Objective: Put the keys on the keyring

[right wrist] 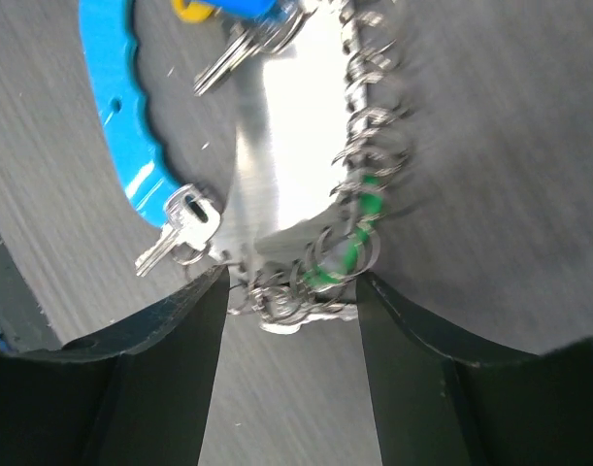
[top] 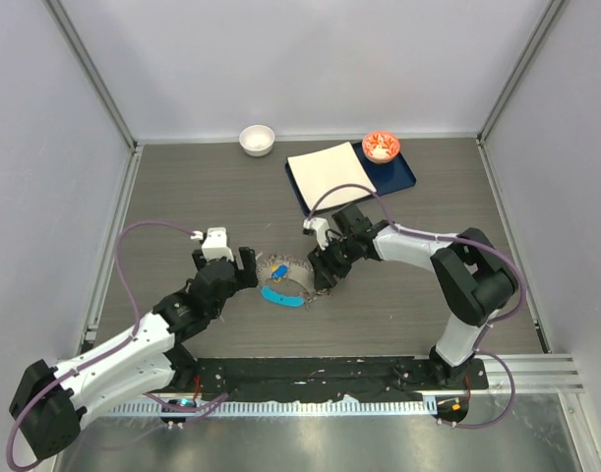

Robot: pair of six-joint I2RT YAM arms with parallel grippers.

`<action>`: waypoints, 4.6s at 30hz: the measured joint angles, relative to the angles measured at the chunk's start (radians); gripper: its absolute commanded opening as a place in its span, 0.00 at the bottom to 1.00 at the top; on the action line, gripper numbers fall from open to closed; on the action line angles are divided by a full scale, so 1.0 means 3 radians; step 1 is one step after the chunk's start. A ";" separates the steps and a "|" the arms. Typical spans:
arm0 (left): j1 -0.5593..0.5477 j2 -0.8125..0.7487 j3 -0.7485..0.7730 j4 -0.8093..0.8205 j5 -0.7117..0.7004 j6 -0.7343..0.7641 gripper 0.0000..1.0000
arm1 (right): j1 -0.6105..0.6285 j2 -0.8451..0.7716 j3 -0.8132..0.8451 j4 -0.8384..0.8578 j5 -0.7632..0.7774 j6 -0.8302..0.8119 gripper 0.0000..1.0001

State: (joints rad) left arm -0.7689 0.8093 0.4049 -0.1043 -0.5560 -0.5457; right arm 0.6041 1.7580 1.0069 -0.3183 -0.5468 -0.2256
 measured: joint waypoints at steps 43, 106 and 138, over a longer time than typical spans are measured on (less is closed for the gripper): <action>0.0000 -0.0660 -0.0285 -0.0003 -0.0271 0.0004 1.00 | 0.0490 0.0579 0.0759 0.0312 0.0079 -0.0319 0.48; 0.0000 -0.0577 -0.0285 0.0006 -0.0201 0.0015 1.00 | 0.0490 0.0462 0.0401 0.0600 -0.0291 -0.0182 0.20; 0.0000 -0.0613 -0.0313 0.0084 -0.0014 0.0120 1.00 | 0.0505 0.0355 0.0284 0.0684 -0.0270 -0.0233 0.01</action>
State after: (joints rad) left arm -0.7689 0.6254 0.3111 -0.0792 -0.5602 -0.5098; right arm 0.7555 1.8645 1.0920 -0.1131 -0.6277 -0.2955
